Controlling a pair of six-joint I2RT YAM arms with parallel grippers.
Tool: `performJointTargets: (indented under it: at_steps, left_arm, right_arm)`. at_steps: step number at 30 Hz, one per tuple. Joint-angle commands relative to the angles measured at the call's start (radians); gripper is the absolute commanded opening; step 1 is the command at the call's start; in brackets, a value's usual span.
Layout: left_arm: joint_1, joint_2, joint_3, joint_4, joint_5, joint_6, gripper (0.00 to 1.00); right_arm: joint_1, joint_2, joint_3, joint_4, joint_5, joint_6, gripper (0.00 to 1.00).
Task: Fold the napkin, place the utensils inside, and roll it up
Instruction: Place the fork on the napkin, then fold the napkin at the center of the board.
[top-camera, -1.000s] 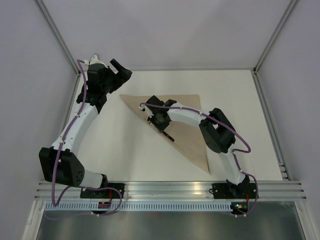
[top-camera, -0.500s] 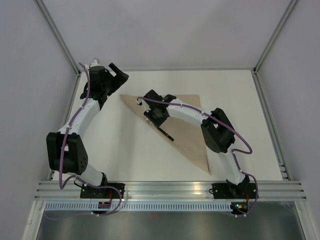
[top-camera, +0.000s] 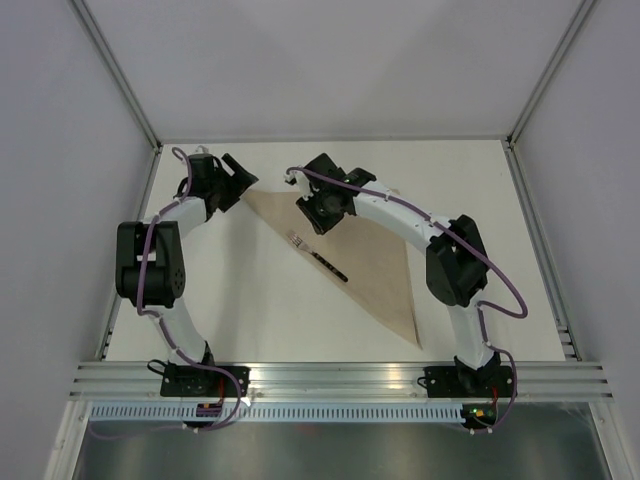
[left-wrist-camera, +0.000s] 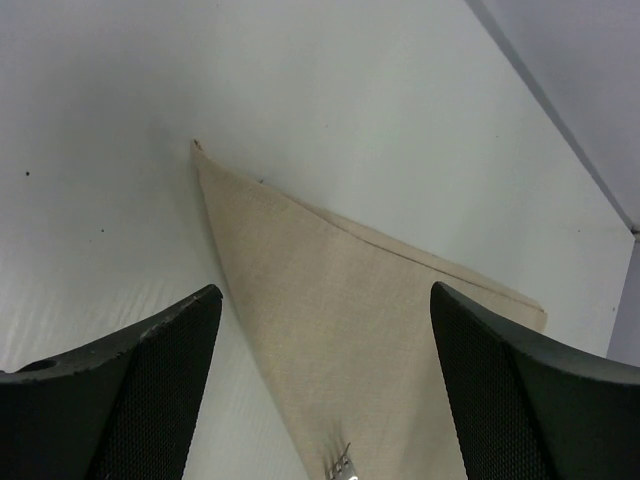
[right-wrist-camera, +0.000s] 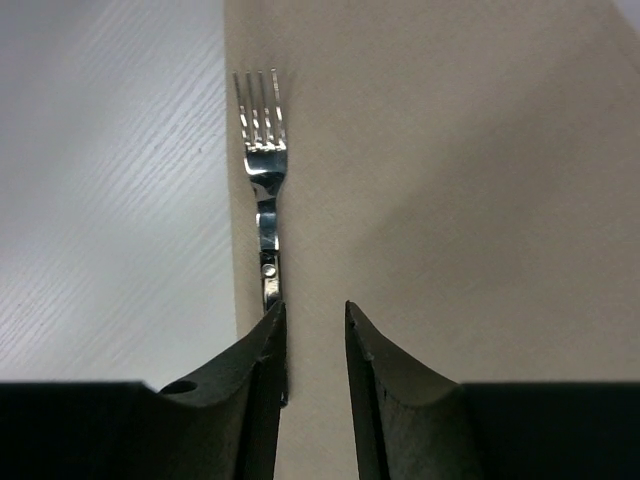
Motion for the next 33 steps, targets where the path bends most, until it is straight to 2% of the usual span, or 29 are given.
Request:
performJointTargets:
  at_steps: [1,13,19,26,33]
  left_arm:
    - [0.001,0.06,-0.016,0.102,0.051,-0.042,0.88]
    - [0.002,0.179,0.021,0.085,0.006,-0.067,0.83]
    - [0.002,0.205,0.042,0.065,-0.029,-0.065,0.77]
    - [0.002,0.229,0.073,0.033,-0.055,-0.073,0.64]
    - [0.002,0.254,0.101,0.008,-0.068,-0.088,0.57]
  right_arm:
    - [-0.052,-0.071,0.007,-0.031,-0.02,-0.011,0.35]
    - [-0.115,-0.103,-0.065,0.003,-0.06,-0.023,0.3]
    - [-0.14,-0.111,-0.092,0.014,-0.067,-0.03,0.28]
    - [-0.161,-0.118,-0.112,0.023,-0.083,-0.034,0.26]
    - [-0.176,-0.131,-0.141,0.037,-0.092,-0.037,0.22]
